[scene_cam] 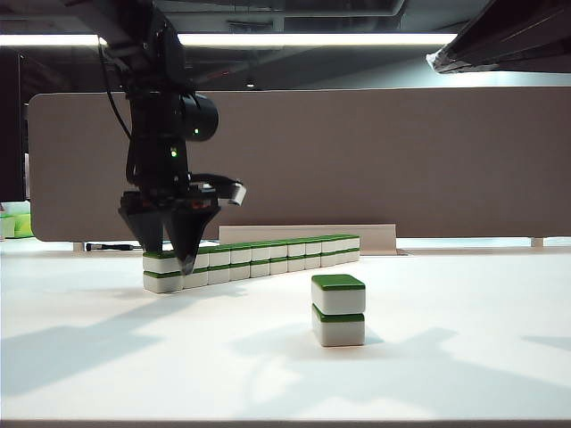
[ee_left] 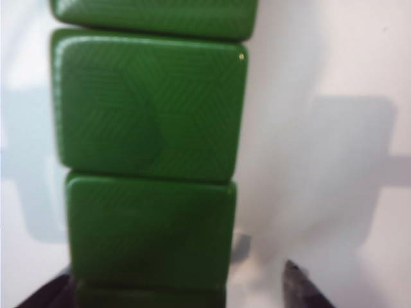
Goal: Take a mahjong tile from the mahjong wall and then place it on the table close to you.
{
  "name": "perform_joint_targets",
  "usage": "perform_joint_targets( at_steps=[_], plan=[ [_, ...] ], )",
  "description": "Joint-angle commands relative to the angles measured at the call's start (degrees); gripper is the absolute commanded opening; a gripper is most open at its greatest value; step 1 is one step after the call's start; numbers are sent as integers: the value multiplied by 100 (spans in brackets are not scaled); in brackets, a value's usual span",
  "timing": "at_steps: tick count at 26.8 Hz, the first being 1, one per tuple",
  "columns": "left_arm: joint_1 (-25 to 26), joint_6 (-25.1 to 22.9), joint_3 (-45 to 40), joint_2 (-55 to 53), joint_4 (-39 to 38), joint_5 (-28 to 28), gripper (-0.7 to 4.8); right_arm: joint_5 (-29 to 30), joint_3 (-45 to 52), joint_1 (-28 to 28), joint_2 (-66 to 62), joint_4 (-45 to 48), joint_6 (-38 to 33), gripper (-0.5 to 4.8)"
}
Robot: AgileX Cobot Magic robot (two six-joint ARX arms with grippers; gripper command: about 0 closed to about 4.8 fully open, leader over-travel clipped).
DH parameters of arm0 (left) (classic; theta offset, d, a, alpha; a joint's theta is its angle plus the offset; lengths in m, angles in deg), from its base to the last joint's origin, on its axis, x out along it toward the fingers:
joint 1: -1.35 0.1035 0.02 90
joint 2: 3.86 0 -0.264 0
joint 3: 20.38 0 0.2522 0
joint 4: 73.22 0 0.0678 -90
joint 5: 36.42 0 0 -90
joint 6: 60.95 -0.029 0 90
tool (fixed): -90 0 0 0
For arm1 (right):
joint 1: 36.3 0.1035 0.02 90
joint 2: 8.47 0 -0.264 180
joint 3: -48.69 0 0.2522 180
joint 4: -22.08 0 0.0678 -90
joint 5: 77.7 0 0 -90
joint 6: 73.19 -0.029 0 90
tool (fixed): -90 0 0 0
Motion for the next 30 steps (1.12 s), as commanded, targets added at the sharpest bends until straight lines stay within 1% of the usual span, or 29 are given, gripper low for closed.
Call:
perform_joint_targets(
  at_steps=[1, 8, 9, 10, 16, 17, 19, 20, 22, 25, 30],
  plan=[
    [4, -26, 0, -103, -57, -4, 358, -9, -37, 9, 7, 46, 11, -1],
    [4, -48, 2, -153, -144, 28, 356, -13, -37, 9, 7, 46, 11, -1],
    [4, -48, 2, -153, -153, 160, 330, -35, -39, 9, 7, 46, 11, -1],
    [4, -46, 2, -153, -151, 254, 330, -83, -39, 9, 7, 46, 11, -1],
    [4, -46, 2, -153, -136, 256, 327, -133, -39, 11, 7, 46, 11, -1],
    [4, -46, 2, -153, -136, 256, 312, -133, -37, 11, 7, 46, 11, -1],
    [4, -46, 2, -155, -129, 254, 241, -133, -37, 11, 7, 46, 11, -1],
    [4, -46, 2, -153, -129, 254, 222, -133, -39, 11, 7, 46, 11, -1],
    [4, -46, 2, -155, -114, 254, 213, -133, -39, 11, 7, 46, 11, -1],
    [4, -42, 4, -153, -90, 254, 213, -136, -39, 17, 7, 48, 11, -1],
    [0, 46, 7, -127, -315, 232, 212, -138, -39, 17, 7, 52, 11, -1]
  ],
)
